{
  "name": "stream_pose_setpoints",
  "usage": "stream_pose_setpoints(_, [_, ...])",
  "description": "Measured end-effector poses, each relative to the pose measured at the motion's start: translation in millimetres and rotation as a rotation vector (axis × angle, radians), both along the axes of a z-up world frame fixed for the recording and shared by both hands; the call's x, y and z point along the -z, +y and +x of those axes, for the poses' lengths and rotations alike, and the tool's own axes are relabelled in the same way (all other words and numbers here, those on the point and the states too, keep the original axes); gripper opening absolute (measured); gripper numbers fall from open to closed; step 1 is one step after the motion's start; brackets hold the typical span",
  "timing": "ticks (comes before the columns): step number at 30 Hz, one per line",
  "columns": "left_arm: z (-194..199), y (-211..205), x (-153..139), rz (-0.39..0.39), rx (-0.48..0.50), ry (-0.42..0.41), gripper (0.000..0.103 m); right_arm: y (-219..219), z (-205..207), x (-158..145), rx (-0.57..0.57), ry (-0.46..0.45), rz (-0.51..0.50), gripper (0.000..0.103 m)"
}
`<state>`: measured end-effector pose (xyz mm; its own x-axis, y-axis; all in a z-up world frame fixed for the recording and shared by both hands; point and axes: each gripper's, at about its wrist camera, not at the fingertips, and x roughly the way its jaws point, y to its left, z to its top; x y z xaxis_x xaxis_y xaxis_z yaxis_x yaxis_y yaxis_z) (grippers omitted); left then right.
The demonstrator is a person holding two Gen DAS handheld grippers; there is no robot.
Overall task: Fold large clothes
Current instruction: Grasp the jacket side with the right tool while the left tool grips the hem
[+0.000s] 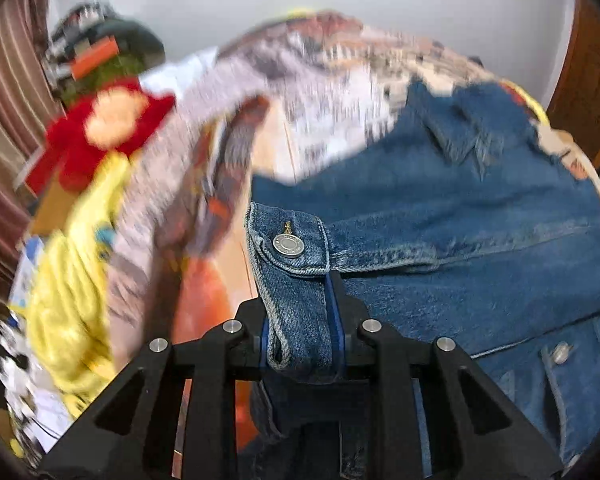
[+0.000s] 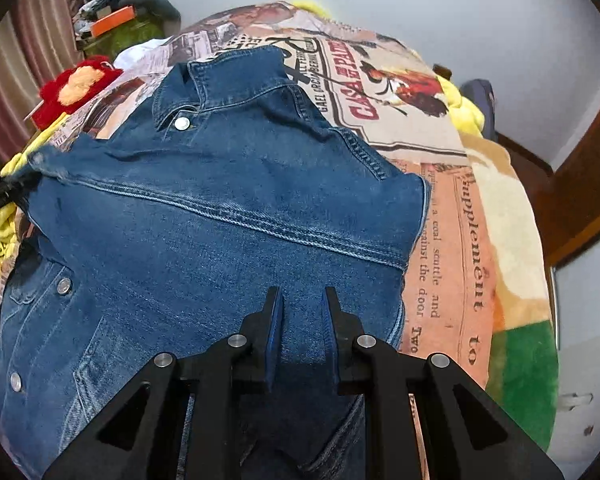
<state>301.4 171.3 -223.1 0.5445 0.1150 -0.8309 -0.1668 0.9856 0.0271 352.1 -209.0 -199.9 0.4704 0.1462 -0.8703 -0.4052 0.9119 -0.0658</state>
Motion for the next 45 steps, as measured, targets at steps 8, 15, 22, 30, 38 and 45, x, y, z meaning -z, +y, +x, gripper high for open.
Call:
stream_pose_setpoints(8, [-3, -3, 35, -0.039, -0.039, 0.046, 0.032, -29, 4, -2, 0.116, -0.038, -0.028, 0.101])
stream_pose_setpoints(15, [-21, 25, 21, -0.094, -0.051, 0.062, 0.075, -45, -1, -13, 0.126, -0.008, 0.016, 0.101])
stream_pose_setpoints(22, [-26, 63, -14, -0.285, -0.067, 0.001, 0.075, -60, 11, -38, 0.155, -0.01, 0.185, 0.101])
stream_pose_setpoints(30, [24, 81, -31, -0.235, -0.068, -0.005, 0.075, -67, 54, -56, 0.207, 0.004, 0.343, 0.101])
stream_pose_setpoints(38, [78, 90, 5, -0.324, -0.077, 0.058, 0.075, -74, 103, -25, 0.257, 0.09, 0.363, 0.096])
stream_pose_setpoints(45, [101, 95, 44, -0.421, -0.098, 0.119, 0.075, -78, 133, 20, 0.305, 0.223, 0.403, 0.067])
